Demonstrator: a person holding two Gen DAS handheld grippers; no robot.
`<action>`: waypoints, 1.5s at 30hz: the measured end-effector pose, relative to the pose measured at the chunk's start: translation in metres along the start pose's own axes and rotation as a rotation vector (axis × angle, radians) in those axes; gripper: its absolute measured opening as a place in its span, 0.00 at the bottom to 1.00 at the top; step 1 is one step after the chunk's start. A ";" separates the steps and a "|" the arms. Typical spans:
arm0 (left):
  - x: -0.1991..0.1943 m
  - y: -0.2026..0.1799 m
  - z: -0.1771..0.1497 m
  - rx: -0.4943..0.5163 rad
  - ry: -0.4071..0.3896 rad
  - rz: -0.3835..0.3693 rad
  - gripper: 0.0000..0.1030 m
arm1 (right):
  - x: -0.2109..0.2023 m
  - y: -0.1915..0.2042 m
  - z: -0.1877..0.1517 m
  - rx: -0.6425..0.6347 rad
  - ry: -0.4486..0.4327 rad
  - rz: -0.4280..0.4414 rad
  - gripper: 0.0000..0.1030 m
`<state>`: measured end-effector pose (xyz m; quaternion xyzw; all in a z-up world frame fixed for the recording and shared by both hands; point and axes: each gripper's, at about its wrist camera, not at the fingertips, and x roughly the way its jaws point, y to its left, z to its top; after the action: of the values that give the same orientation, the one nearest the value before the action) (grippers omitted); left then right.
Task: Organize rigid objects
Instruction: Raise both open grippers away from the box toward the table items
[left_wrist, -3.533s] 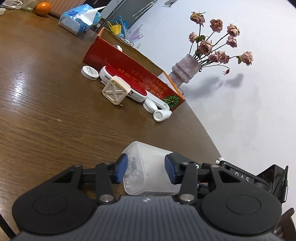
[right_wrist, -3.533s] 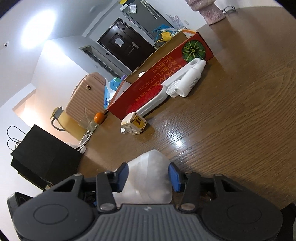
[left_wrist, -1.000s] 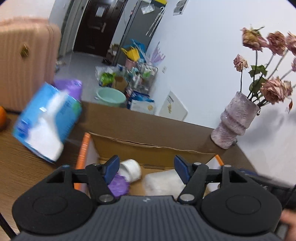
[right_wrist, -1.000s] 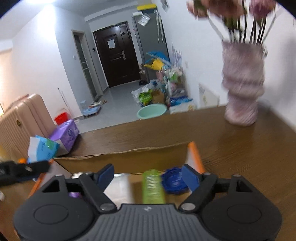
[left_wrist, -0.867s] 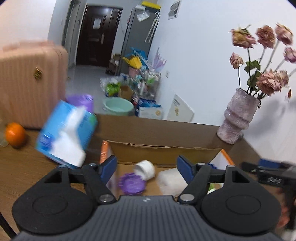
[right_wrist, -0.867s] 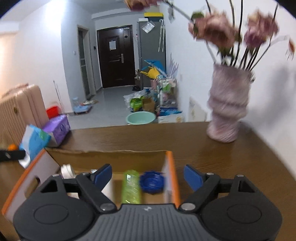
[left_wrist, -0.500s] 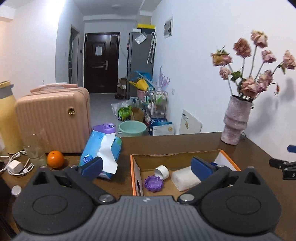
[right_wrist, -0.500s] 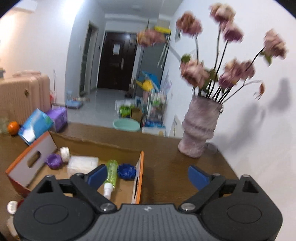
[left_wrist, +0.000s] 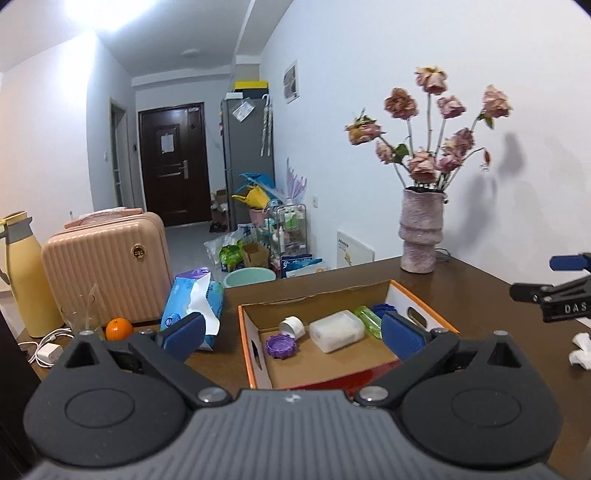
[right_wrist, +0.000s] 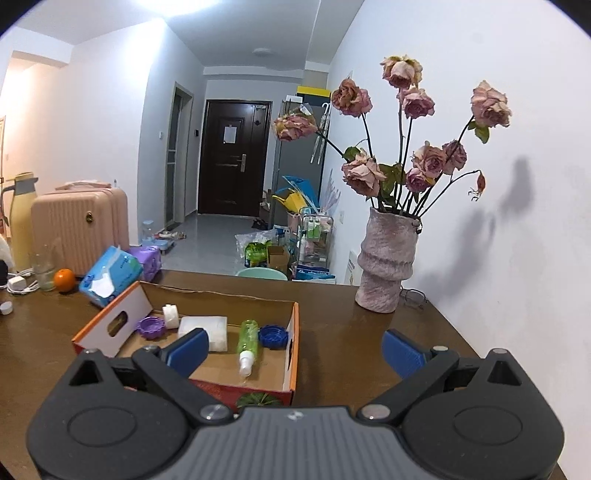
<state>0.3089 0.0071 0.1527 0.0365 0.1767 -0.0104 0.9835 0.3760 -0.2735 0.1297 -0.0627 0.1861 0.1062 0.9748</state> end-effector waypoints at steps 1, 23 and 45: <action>-0.005 -0.001 -0.003 0.003 -0.003 -0.005 1.00 | -0.005 0.002 -0.001 0.000 -0.005 0.001 0.98; -0.137 0.053 -0.178 -0.053 0.010 0.052 1.00 | -0.142 0.073 -0.156 -0.011 -0.016 0.133 1.00; -0.025 0.069 -0.194 0.018 0.134 -0.045 1.00 | -0.056 0.096 -0.181 0.101 0.194 0.050 0.94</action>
<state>0.2206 0.0907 -0.0157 0.0418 0.2429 -0.0313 0.9686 0.2396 -0.2201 -0.0240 -0.0189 0.2864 0.1147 0.9511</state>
